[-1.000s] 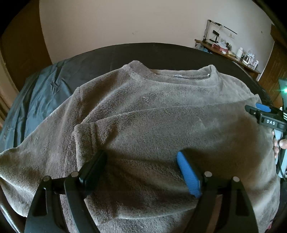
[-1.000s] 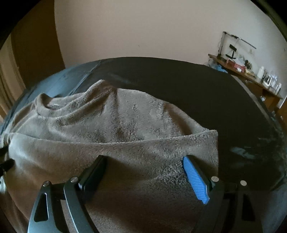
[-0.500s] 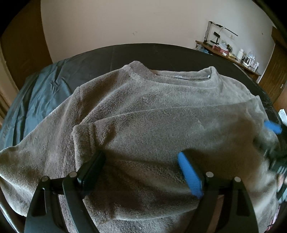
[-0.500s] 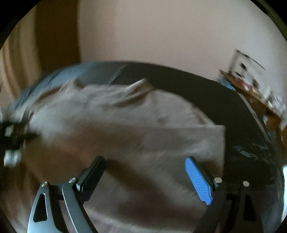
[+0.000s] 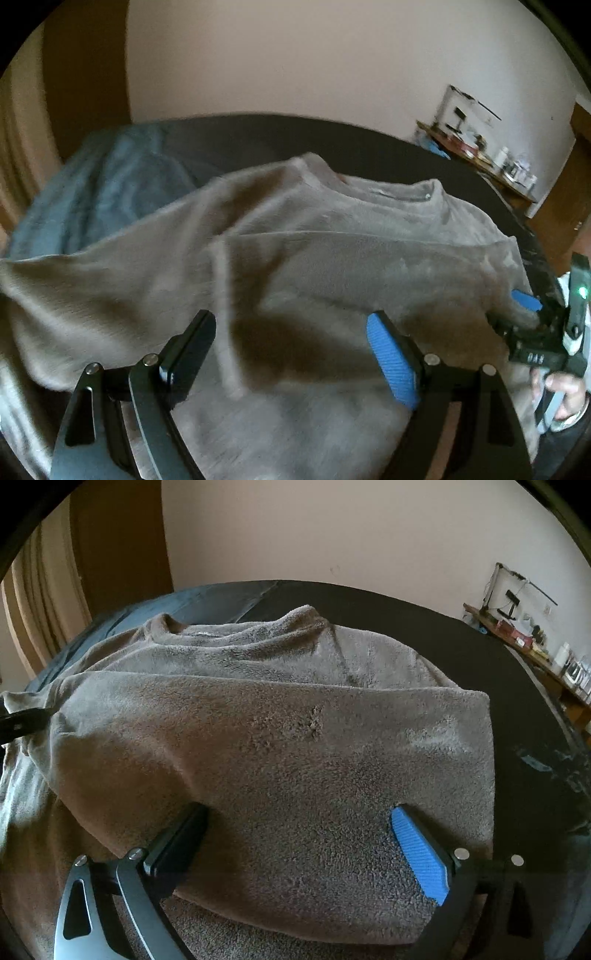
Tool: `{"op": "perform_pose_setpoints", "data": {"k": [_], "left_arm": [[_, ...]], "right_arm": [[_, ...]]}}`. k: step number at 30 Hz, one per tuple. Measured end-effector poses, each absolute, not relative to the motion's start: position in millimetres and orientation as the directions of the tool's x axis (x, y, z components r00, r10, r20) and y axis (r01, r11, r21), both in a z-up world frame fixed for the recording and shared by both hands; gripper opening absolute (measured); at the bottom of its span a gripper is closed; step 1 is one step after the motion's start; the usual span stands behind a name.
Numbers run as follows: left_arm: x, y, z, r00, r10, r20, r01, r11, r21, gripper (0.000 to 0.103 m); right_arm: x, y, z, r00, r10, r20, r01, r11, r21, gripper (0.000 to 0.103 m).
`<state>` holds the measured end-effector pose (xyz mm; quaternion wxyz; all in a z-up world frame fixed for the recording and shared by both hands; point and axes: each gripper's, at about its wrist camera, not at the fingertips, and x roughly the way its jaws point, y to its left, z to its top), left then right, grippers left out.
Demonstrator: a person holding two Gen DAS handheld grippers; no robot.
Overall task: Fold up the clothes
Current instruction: 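Smooth the folded sweater flat with both grippers, then grasp the sweater hem with the left gripper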
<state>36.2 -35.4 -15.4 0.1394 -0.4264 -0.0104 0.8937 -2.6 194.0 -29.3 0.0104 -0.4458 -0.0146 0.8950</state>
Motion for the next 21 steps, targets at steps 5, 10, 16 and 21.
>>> {"op": "perform_pose_setpoints", "data": {"k": [5, 10, 16, 21], "left_arm": [[72.6, -94.3, 4.3, -0.659, 0.173, -0.732, -0.142, -0.984, -0.105, 0.087], [115.4, -172.4, 13.8, -0.671, 0.059, -0.739, 0.019, -0.995, -0.097, 0.087], [150.2, -252.8, -5.2, -0.608, -0.125, -0.784, 0.245, -0.969, -0.036, 0.087], [160.2, -288.2, -26.9, -0.572, -0.107, -0.813, 0.308, -0.947, -0.091, 0.087]], "right_arm": [[-2.5, 194.8, -29.6, -0.604, 0.021, -0.797, -0.004, -1.0, -0.024, 0.102], [-1.1, 197.2, -28.9, -0.608, 0.001, -0.794, 0.001, -1.0, -0.002, 0.102], [-0.3, 199.9, -28.1, -0.615, -0.026, -0.788, 0.005, -1.0, 0.029, 0.102], [1.2, 202.8, -27.6, -0.621, -0.05, -0.782, 0.008, -0.998, 0.057, 0.102]]}}
